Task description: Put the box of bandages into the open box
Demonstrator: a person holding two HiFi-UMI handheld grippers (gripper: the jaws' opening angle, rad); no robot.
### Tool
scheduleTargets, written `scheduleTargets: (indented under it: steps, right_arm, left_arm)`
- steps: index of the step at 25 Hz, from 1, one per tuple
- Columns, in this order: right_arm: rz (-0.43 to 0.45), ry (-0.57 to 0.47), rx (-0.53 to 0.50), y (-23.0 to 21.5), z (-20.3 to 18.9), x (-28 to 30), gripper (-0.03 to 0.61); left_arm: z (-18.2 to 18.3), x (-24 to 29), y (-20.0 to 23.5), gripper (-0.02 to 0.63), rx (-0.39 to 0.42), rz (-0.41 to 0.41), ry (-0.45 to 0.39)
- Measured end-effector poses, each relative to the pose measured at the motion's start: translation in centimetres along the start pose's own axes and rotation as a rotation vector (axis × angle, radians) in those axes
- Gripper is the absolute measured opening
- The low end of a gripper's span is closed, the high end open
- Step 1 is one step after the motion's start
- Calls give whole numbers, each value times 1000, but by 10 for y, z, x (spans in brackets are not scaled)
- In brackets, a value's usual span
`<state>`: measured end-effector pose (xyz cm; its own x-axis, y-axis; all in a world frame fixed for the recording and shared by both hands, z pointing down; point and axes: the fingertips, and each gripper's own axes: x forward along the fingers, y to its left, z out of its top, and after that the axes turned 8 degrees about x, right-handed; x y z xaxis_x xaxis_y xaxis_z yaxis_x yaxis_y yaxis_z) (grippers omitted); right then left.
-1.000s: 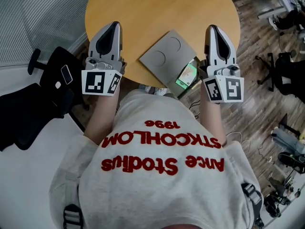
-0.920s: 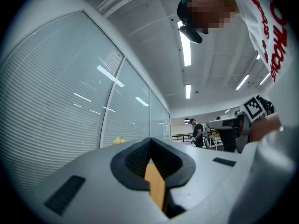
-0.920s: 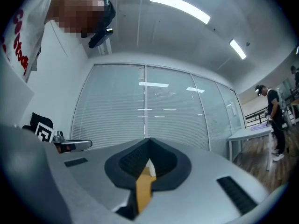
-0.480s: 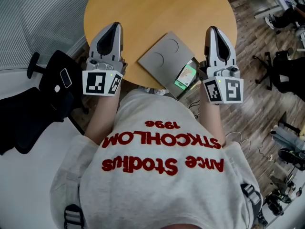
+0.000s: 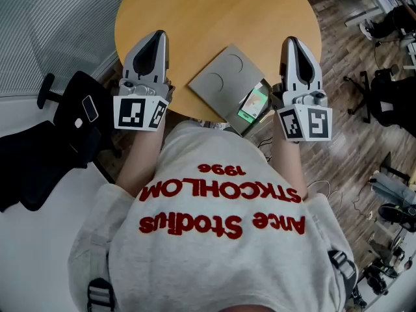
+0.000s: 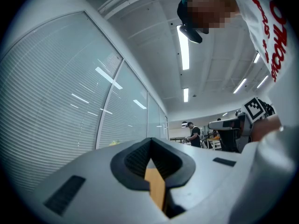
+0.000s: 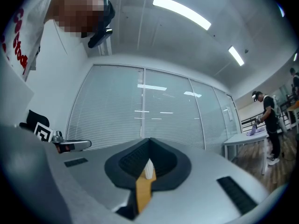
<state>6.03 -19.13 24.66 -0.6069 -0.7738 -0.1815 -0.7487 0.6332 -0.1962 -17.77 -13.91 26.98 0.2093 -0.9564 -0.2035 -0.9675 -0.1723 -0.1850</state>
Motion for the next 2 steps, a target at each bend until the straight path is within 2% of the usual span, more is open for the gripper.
scheduleTargets:
  steps: [2]
  right_arm:
    - [0, -1, -2, 1, 0, 0, 6]
  left_arm:
    - [1, -1, 1, 6, 0, 3, -3]
